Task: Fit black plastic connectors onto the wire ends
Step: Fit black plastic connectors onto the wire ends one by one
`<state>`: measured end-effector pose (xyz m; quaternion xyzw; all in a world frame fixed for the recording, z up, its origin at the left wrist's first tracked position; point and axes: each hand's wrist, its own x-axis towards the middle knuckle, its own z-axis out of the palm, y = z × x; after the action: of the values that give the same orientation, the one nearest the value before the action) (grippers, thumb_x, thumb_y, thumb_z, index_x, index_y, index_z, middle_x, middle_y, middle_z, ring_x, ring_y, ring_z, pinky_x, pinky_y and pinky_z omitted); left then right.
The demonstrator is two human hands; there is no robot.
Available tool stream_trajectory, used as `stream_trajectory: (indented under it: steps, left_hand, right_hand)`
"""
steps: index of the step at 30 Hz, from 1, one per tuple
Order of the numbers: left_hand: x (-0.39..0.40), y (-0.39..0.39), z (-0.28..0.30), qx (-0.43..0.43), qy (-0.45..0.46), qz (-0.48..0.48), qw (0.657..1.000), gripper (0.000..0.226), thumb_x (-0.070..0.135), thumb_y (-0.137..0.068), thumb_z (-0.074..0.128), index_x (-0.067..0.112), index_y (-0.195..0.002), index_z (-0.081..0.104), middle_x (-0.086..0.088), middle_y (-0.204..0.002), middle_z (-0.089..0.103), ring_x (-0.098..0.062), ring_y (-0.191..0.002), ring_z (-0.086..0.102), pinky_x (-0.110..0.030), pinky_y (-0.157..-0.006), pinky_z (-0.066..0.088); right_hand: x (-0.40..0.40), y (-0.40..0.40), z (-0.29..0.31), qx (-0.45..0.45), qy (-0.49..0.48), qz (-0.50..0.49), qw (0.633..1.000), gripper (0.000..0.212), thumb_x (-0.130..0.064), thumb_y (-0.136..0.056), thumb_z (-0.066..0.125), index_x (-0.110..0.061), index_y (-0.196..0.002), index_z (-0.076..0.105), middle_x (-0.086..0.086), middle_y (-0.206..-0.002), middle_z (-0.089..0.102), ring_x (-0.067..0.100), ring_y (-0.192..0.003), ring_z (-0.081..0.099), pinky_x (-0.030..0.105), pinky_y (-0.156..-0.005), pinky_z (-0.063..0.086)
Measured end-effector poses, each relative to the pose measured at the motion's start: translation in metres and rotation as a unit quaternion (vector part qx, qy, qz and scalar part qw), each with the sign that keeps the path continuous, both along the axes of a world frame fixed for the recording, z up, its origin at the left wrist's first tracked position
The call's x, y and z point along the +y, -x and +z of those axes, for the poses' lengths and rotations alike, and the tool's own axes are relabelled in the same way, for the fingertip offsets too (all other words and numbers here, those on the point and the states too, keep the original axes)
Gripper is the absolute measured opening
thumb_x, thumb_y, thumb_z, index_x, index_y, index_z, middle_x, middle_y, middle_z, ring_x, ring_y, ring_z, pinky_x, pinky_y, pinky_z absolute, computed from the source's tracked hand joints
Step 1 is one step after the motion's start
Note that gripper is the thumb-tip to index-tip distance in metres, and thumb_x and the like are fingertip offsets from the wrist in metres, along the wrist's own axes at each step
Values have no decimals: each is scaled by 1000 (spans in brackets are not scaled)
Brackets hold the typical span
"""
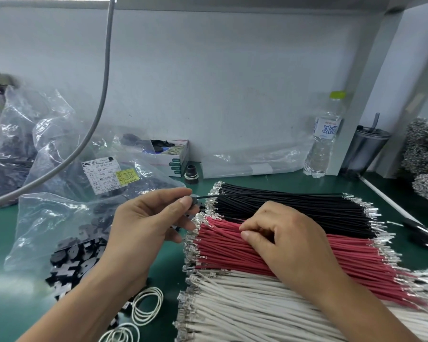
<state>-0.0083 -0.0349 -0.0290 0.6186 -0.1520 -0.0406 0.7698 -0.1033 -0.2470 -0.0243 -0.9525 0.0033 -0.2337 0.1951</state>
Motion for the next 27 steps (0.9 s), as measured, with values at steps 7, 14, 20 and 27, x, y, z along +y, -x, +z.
stream_trajectory:
  steps: [7,14,20,27]
  left_hand:
    - [1,1,0,1,-1,-9,1000,31,29,-69,79,17,-97,83,-18,-91,78,-22,-65,71,-23,-49,53]
    - [2,1,1,11,7,-17,1000,31,28,-71,78,15,-98,82,-19,-91,78,-22,-64,70,-25,-49,52]
    - [4,2,5,30,28,-77,996,34,26,-72,77,7,-101,81,-24,-90,75,-22,-63,67,-25,-48,49]
    - [1,7,6,41,29,-149,988,33,23,-75,83,3,-101,80,-21,-85,74,-20,-60,65,-24,-50,51]
  right_hand:
    - [1,-4,0,9,11,-31,999,6,-39,-91,70,-40,-87,74,-26,-83,59,-6,-91,53,13,-70,40]
    - [-4,1,1,-62,-60,18,996,29,-18,-98,59,-35,-118,72,-20,-92,59,5,-85,61,13,-74,45]
    - [3,5,11,-166,-74,52,982,14,-20,-90,71,-26,-100,78,-16,-88,59,10,-80,62,12,-70,45]
    - [14,7,9,-210,-90,61,972,16,-25,-89,67,-21,-99,79,-15,-87,59,9,-77,60,10,-67,42]
